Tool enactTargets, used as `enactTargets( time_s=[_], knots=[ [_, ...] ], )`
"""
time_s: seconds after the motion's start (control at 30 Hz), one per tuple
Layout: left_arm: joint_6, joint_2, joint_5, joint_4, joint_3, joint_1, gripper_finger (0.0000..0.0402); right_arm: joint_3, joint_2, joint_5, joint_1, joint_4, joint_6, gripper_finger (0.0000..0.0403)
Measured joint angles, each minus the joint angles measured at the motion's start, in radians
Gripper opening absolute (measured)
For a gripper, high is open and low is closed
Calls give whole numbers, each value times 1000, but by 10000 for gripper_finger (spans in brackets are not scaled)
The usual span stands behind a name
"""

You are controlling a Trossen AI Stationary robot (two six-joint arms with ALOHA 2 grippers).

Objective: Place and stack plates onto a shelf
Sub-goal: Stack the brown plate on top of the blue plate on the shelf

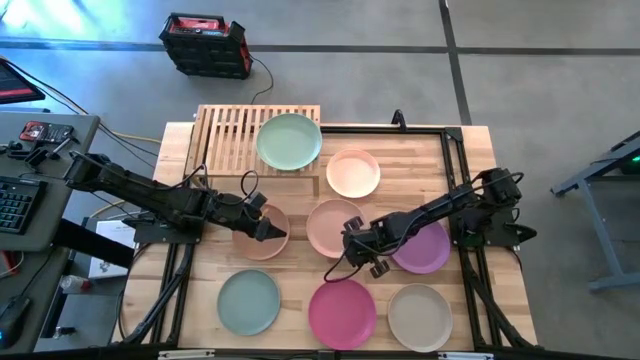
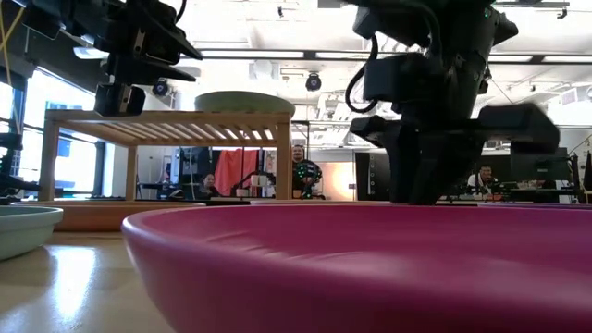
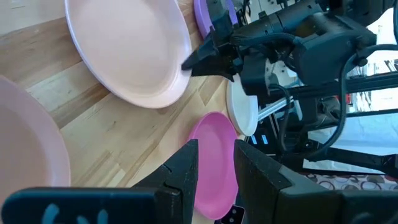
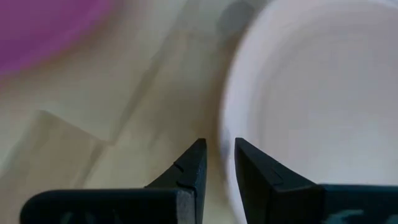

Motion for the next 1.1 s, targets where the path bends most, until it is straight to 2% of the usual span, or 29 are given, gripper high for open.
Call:
enactTargets(
  time_s=[0.2, 0.4, 0.6, 0.83, 1.1],
  knots=[
    [0, 0, 0, -1, 0, 0, 90, 0, 4, 54, 0, 1, 3, 56],
    [0, 0, 0, -1, 0, 0, 90, 0, 4, 40, 0, 2, 3, 7],
    [0, 0, 0, -1, 0, 0, 90, 5, 4, 34, 1, -6, 3, 2],
    [0, 0, 0, -2, 0, 0, 90, 85, 4, 30, 1, -114, 47, 0],
    [0, 0, 0, -2, 0, 0, 90, 208, 4, -78, 13, -221, 120, 0]
  ],
)
